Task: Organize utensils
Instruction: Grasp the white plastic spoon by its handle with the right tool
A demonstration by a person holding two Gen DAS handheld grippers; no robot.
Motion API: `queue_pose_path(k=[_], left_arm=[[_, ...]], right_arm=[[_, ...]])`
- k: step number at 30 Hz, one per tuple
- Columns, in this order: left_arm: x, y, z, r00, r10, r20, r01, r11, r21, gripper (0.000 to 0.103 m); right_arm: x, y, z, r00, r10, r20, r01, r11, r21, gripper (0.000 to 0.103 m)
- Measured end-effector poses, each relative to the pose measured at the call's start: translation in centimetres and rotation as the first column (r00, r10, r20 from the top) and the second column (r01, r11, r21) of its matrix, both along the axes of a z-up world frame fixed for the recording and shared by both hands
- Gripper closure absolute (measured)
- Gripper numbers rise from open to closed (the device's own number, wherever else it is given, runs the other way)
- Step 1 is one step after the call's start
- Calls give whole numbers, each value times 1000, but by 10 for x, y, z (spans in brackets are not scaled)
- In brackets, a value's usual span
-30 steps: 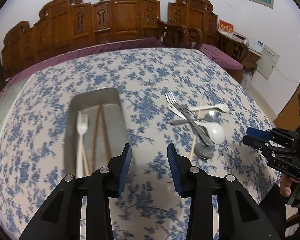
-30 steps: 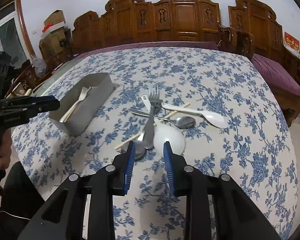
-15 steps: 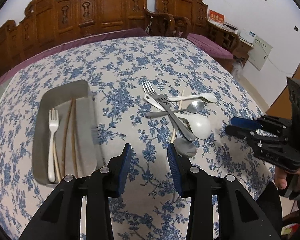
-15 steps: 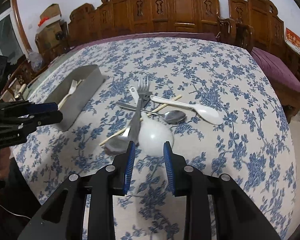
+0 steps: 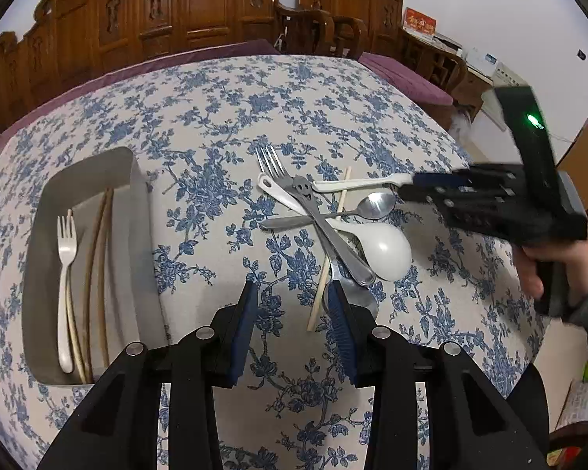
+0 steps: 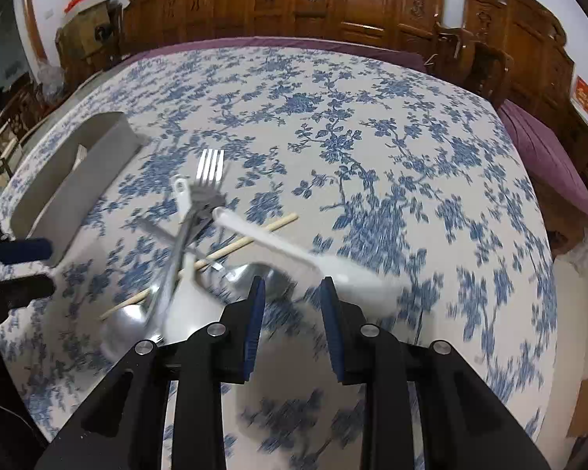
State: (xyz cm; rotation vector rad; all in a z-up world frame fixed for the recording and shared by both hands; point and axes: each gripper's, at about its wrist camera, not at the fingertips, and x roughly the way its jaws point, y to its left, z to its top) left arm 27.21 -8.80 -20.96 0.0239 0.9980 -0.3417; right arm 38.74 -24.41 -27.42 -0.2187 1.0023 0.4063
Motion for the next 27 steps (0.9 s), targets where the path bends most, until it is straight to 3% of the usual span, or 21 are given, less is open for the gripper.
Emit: queue_pose_path(k=[8,12,18,19,21,23,27], left_arm=[[5,-2,3,1000,-6,7,6,1000,-3,68],[7,-2,2,1000,-7,1,7,1000,-10,68],[6,-5,-4,1000,-12,-13,12,1000,-9,68],[6,-5,-5,1000,-11,-16,10,1000,-10,68],[6,-5,-8,1000,-7,-24,7,1000,-10,68],[6,-6,-10,1000,-9,-26,8,1000,-9,68],[6,-9,-13,999,-12,-33,12,1000,-14,68]], right_arm=[[36,17,-13,993,108,-52,-112,991,-74,61],[46,22,-14,984,151,-95,-161,981,-107,61],[52,33,-23,971,207,-116,-229,947,-228,62],[53,32,-23,973,201,-117,-223,949,-224,63],[53,30,-20,974,194,-115,-216,951,-223,76],[51,27,-22,974,190,-120,-213,952,-220,96],[38,15,-21,974,182,-133,-204,961,-184,97]])
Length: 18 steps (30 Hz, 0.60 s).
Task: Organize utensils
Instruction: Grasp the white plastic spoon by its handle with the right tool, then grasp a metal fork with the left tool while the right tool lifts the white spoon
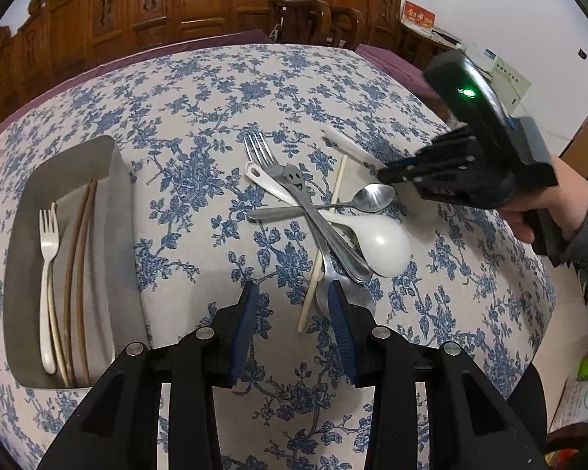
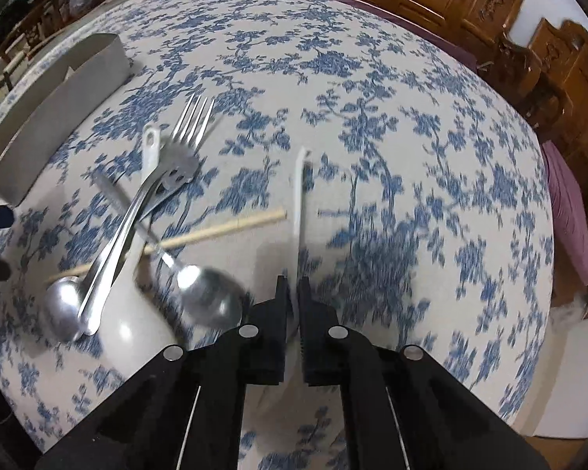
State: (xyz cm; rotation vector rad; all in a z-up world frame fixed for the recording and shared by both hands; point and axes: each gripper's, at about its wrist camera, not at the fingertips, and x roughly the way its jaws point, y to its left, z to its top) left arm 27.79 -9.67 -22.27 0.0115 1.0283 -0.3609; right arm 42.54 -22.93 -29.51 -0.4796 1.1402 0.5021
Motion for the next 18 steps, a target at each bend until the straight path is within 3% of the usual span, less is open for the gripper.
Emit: queue_pose_path(k=[10,18], left_arm=[[20,-17,-6,1000,-6,-5,6,999,-35,68],[49,-34,-25,999,10,-46,-11,999,-36,68]], right_arm=[[-64,-38,27,976,-212,49,198,958,207,97],[-115,-55,27,943,-330,51,305,914,268,97]])
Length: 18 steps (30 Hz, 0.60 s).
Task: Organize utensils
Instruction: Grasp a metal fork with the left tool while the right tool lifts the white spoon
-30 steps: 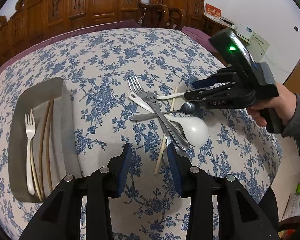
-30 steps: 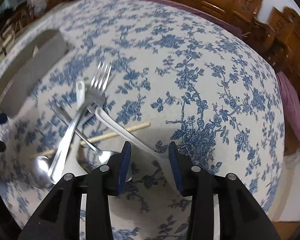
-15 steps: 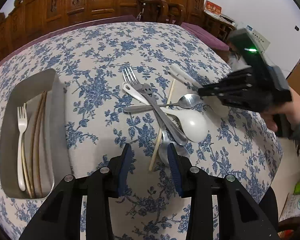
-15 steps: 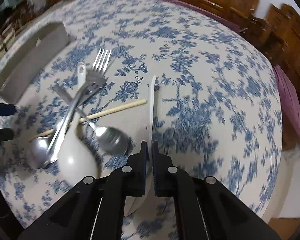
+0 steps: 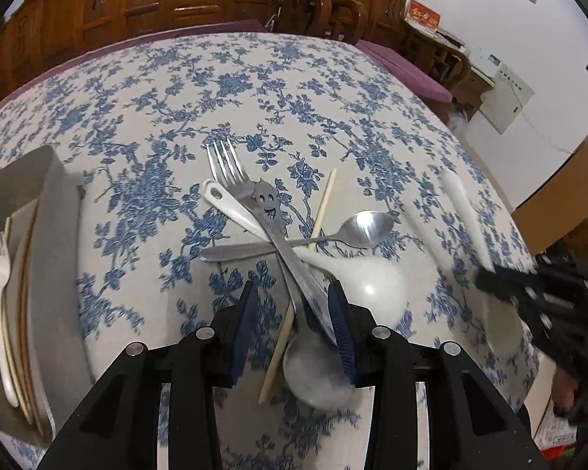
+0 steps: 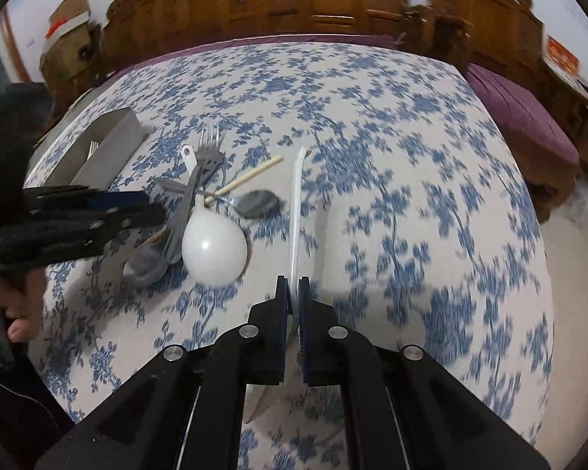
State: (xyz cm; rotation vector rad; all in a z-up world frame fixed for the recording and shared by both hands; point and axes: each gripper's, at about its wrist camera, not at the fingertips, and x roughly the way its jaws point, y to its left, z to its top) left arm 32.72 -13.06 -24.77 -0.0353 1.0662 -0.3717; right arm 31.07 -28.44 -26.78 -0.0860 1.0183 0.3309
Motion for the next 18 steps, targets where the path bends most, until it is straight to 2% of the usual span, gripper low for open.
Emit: queue_pose_path(k=[6,9,13,18], left_arm=[[10,-11,-11,1000,6,-13,-5,999,54,68],[15,-11,-14,1000,17,-19,-15,997,71,68],[16,-15,-14,1000,16,-11,-14,992,126,77],[15,-7,-13,999,31,-43,-27,995,99,86]], right_arm=[[-14,-7,4,999,-55,-4,55,996,65,97],[-16,-6,7,998,-63,10,63,997,48,97],[-18,-10,10,995,-96,18,94,993,74,97],[-20,-11,13,996,-90,25,88,993,72,97]])
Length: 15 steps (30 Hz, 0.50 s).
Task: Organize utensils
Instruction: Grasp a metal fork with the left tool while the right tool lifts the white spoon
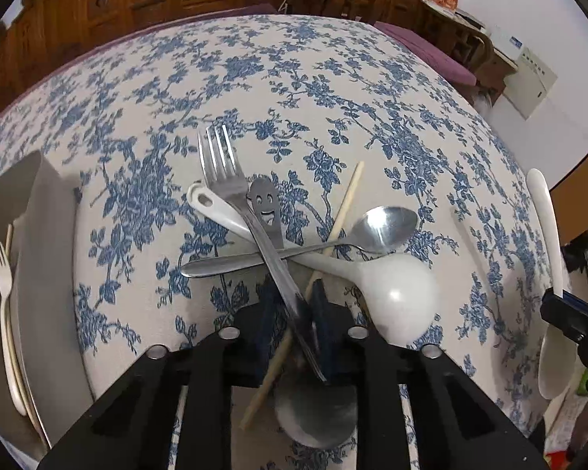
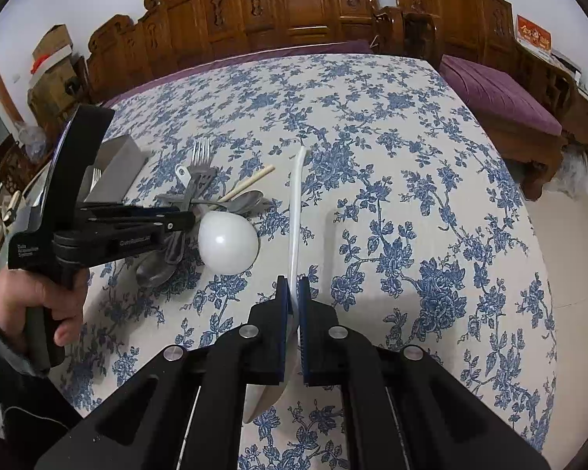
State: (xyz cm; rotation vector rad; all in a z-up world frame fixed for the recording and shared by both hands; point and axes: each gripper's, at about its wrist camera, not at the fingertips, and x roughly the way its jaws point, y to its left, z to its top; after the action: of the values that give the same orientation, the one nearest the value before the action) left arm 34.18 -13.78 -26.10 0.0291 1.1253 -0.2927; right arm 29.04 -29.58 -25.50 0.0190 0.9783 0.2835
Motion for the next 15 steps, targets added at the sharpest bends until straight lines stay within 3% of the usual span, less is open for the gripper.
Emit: queue_pose_path(k=[7,15], left_arm=[[-3,1,7,1000,-4,8,4,1000,15,101],[-11,0,11,1000,-12,25,11,999,48,101]], right_arm=[[-4,5,4,1000,18,16,-18,1000,-8,97],[-3,2,5,1000,12,13,-12,1000,11,97]])
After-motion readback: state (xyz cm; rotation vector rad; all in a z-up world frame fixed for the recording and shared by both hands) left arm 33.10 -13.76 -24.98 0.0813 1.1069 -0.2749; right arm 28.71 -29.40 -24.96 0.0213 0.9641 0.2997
